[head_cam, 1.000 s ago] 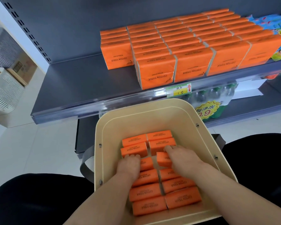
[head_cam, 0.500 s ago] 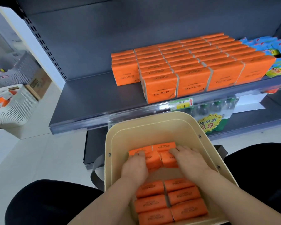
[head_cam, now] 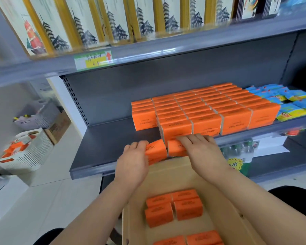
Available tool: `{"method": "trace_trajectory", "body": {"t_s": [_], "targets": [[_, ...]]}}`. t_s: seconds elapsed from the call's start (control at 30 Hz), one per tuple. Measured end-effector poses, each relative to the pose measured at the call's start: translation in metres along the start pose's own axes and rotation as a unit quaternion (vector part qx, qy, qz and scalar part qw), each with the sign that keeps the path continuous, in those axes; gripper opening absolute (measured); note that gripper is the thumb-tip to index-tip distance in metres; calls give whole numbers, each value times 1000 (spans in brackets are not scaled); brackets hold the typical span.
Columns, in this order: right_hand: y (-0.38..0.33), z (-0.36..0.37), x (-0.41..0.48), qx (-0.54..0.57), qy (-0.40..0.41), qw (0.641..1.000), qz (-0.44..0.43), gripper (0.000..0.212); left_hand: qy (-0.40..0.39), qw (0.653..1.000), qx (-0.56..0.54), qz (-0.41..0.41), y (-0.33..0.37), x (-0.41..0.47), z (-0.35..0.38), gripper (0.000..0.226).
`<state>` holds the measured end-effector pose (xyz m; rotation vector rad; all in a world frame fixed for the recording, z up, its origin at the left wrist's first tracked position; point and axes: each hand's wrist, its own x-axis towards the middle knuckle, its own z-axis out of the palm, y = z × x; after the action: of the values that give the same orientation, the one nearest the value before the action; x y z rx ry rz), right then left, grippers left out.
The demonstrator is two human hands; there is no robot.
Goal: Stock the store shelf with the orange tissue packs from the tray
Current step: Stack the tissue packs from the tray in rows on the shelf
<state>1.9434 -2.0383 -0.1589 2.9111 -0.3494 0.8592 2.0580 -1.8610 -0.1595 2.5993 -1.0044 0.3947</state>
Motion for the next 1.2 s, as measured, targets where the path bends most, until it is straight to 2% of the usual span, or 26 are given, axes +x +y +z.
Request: {"method": "trace_trajectory", "body": {"t_s": [0.13,0.27,0.5,0.63,0.97,1.2], "targets": [[12,-9,45,-23,42,999,9,52,18,999,-5,-43,-11,32,-11,40],[19,-12,88,-39,63,997,18,51,4,998,6,-69,-26,61,-3,43],[32,14,129,-31,-22,999,27,56,-91,990,52,-98,-43,104,22,49],[39,19,138,-33,-28,999,31,64,-105,988,65,-96,-46,127,29,50],[52,31,140,-17,-10,999,35,62,-58,988,118,-81,-41,181,56,56],[52,33,138,-18,5,999,30,58,-34,993,74,-82,-37,195,67,57]]}}
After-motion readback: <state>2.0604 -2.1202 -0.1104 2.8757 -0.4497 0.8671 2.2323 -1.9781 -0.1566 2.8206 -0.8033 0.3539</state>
